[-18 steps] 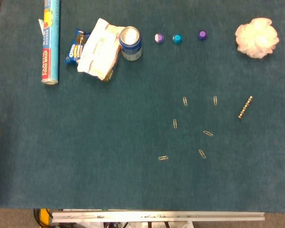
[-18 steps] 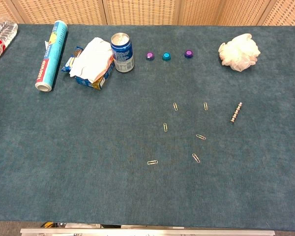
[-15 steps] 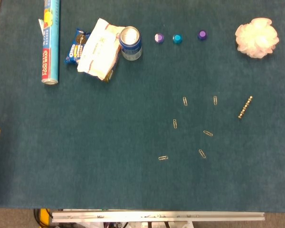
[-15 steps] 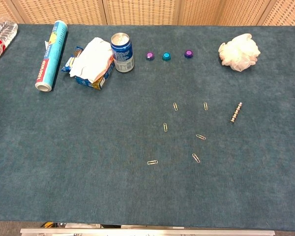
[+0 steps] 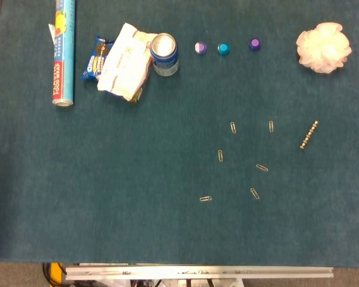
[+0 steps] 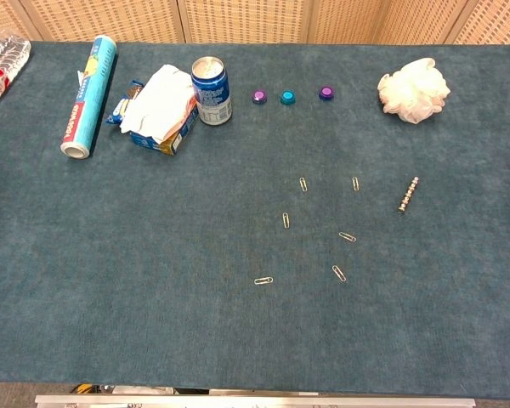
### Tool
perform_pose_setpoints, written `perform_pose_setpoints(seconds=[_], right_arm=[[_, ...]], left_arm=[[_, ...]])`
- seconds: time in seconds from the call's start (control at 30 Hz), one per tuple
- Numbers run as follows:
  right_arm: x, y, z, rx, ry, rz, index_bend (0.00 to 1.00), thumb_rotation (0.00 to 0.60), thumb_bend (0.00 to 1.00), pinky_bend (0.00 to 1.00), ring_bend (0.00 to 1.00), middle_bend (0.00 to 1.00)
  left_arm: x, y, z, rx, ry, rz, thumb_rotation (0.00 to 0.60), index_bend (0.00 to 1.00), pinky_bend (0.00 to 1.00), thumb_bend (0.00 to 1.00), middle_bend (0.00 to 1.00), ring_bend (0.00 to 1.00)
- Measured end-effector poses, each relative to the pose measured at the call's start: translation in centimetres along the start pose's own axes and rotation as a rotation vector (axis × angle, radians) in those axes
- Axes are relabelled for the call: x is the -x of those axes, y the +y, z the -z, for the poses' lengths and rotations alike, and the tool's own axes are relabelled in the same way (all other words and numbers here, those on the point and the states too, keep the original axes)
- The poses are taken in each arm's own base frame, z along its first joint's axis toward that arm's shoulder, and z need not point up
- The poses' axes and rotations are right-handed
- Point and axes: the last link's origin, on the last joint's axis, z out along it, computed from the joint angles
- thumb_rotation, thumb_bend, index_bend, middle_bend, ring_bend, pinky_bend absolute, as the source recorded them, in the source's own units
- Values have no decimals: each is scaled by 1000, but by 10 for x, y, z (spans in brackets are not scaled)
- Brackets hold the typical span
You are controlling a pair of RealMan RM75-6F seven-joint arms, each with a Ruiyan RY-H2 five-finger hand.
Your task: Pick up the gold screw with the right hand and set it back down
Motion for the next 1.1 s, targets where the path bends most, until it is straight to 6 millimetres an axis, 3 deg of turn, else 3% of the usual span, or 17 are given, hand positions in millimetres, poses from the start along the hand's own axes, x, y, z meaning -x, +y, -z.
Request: perform_pose_setpoints(seconds=[0.17, 0.73, 1.1], right_arm=[[2, -2, -5, -25, 46, 47, 262, 600, 0, 442, 218, 311], [17, -8, -53, -198, -106, 189, 364, 600, 0, 386, 226, 311], [31, -13, -73, -256, -155, 309, 422, 600, 110, 355, 138, 215]], left_arm=[[-1, -3, 1, -4, 3, 9, 600, 373, 410, 84, 294, 221], [0, -4, 3, -26, 8, 4, 600, 373, 411, 85, 293, 221], [0, -6, 3, -35, 7, 6, 600, 373, 411, 84, 294, 221]])
